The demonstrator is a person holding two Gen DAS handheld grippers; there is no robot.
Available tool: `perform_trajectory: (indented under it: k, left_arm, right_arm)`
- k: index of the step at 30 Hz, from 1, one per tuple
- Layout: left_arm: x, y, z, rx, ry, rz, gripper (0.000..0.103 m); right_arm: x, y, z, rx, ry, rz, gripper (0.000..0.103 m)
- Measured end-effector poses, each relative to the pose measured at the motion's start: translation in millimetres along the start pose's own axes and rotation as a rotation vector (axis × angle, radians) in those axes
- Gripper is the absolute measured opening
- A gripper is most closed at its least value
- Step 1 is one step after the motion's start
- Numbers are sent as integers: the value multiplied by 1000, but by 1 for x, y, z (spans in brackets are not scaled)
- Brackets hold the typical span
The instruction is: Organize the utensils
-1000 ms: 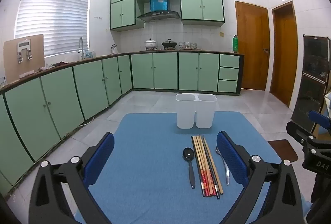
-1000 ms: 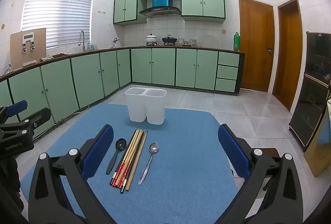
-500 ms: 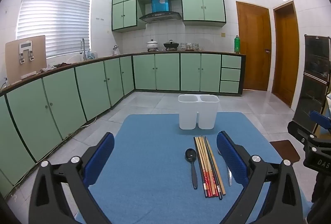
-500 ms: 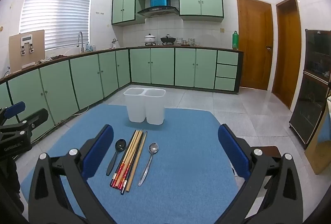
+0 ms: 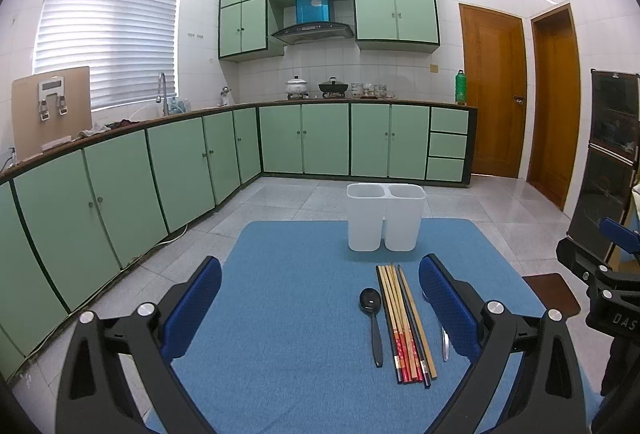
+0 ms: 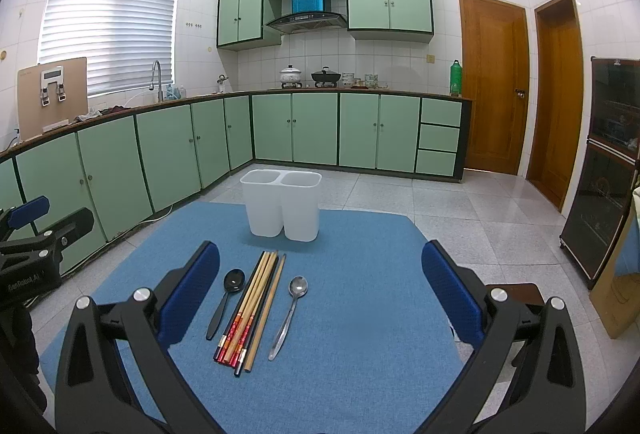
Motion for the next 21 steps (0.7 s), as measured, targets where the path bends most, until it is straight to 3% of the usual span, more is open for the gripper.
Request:
perform_trajectory:
  k: [21]
  left_arm:
    - [3, -3, -4, -7, 1, -4, 96]
  right_arm:
    - [1, -2, 0, 1, 1, -3, 98]
Point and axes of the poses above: each gripper's, at about its wrist camera, not at the fingertips, and x roughly the way its jaws point, z to its right, y to its top, the point moved 2 cm from there along x, roughly the way its jaws point, and after that the axes turned 5 degrees about y, right-handed, at the moved point
